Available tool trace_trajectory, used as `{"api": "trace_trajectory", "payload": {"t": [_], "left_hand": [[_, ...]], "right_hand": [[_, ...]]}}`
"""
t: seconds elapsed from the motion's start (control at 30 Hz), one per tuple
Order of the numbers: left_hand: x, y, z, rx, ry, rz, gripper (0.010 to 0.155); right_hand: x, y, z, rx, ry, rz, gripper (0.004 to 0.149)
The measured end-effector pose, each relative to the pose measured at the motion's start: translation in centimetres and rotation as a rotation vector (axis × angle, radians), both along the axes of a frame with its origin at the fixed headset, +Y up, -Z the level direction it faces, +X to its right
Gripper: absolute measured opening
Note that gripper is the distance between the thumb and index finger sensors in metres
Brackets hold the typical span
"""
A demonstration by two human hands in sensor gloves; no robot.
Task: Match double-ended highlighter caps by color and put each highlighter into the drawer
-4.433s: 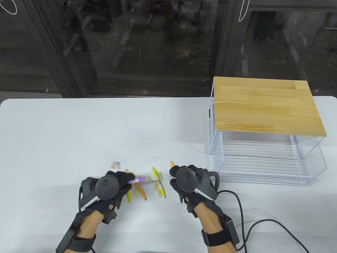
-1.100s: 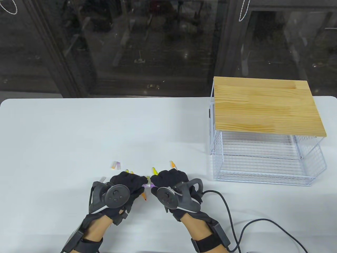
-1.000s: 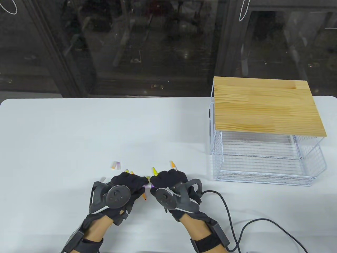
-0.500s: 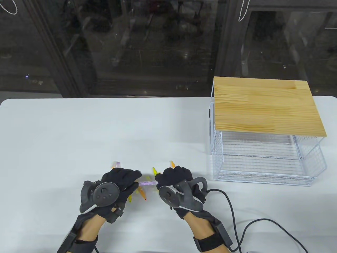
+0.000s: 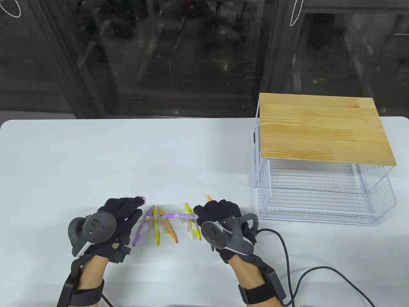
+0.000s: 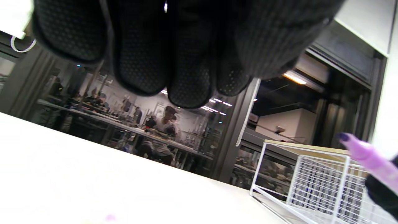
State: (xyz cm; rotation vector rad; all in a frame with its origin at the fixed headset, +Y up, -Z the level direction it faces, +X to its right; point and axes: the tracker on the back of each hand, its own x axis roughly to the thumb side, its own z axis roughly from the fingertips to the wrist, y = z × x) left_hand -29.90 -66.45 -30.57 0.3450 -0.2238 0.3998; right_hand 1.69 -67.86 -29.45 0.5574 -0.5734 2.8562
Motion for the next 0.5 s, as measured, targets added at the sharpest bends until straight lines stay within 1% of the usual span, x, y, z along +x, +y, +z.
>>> {"api": "trace_trajectory", "payload": {"t": [0.2,0.33,0.5], "left_hand": [[-2.5,-0.5,-1.0,-0.041,0.129,-0.014,0.047],[-3.7,-1.3,-1.7,-0.109,0.197,-0.029,0.047],[-4.3,-3.0,-3.1,-0.209,0.257,-0.077,0.048]], "right_hand": [[0.6,0.0,-0.2,0.001,-0.015,-0.025,0.044],[0.7,0.0,-0.2,-0.008,-0.016,-0.032,0.044],[0.9,0.1,-0.3,-0.023,-0.019,-0.033,0.043]]}}
